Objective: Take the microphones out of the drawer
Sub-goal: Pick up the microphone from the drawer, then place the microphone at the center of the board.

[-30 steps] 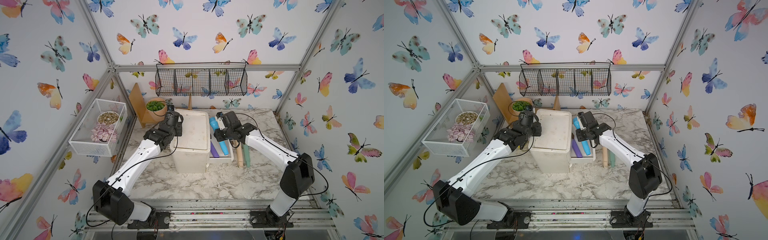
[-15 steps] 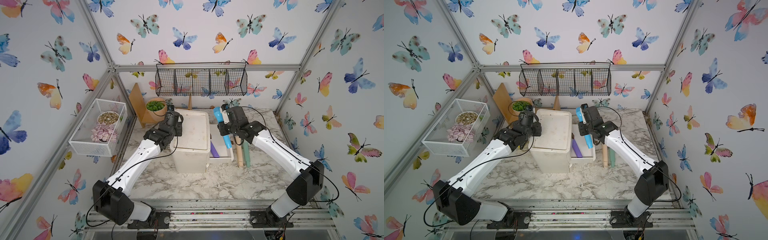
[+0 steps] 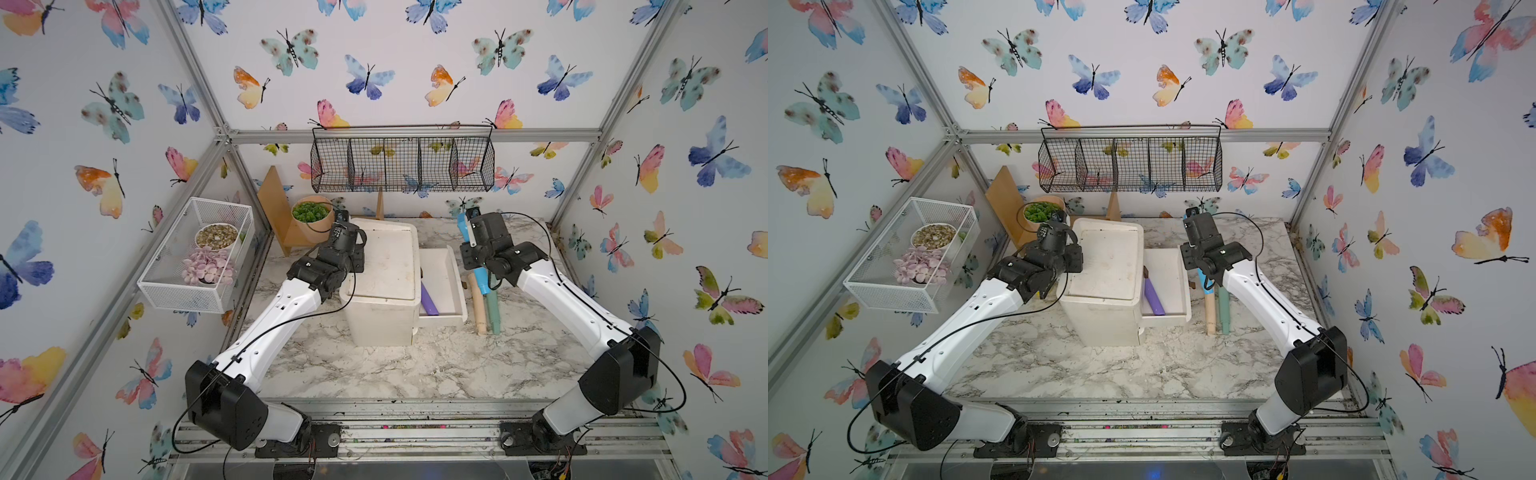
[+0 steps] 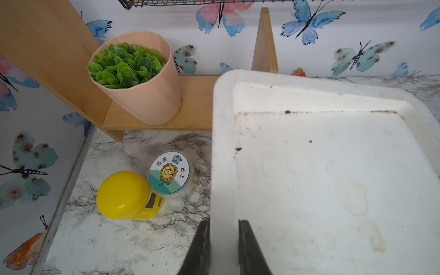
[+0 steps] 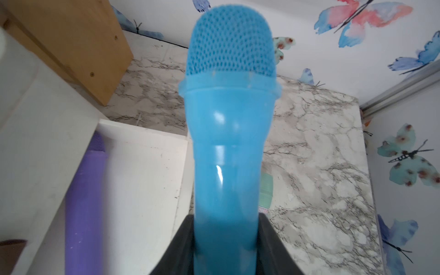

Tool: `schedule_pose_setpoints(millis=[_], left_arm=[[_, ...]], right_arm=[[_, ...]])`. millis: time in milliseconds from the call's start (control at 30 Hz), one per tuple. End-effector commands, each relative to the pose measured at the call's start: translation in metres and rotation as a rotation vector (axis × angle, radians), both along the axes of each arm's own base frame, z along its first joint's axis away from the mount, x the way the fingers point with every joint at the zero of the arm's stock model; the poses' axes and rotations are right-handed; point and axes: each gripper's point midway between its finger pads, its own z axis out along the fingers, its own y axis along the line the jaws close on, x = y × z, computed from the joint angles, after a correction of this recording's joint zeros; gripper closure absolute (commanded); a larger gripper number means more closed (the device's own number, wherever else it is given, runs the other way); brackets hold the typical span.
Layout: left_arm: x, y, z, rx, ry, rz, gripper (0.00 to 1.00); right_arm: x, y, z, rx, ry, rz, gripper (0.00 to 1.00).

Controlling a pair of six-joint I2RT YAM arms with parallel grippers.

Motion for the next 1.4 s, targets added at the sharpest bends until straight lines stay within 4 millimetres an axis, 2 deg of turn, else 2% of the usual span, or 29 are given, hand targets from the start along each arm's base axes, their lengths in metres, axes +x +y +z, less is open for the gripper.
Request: schedule_pose_setpoints(millis=[0,200,367,600,700,1000,1233,1367], left_arm=[[-0.005,0.013,-0.019,0.099,0.048,0.009,1.0],[-0.005,0.012,-0.019,0.095,0.048,0.009,1.0],[-0.004,0.012,-0.021,0.093,0.052,0.01,1.0],[-0.003,0.012,-0.022,0.096,0.054,0.012,1.0],[-0.004,0.012,-0.022,0.099,0.055,0.013,1.0],[-0.003,0.013,-0.025,0.105,0.061,0.013,1.0],[-0.001,0.012,-0.023,0.106,0.056,0.012,1.0],[0.0,0.011,-0.023,0.105,0.058,0.01,1.0]], right_arm=[[0.001,-0.024,0.001,0.013,-0.006,-0.037,0.79],[0.005,-0.071,-0.025,0.063,0.045,-0.115,0.79],[0.004,-0.102,-0.056,0.088,0.106,-0.169,0.79],[0.003,-0.132,-0.101,0.088,0.188,-0.228,0.8],[0.003,-0.138,-0.122,0.089,0.236,-0.236,0.8],[-0.007,-0.138,-0.187,0.114,0.385,-0.242,0.8],[-0.017,-0.137,-0.217,0.121,0.453,-0.242,0.8],[-0.021,-0.138,-0.227,0.118,0.481,-0.249,0.79]])
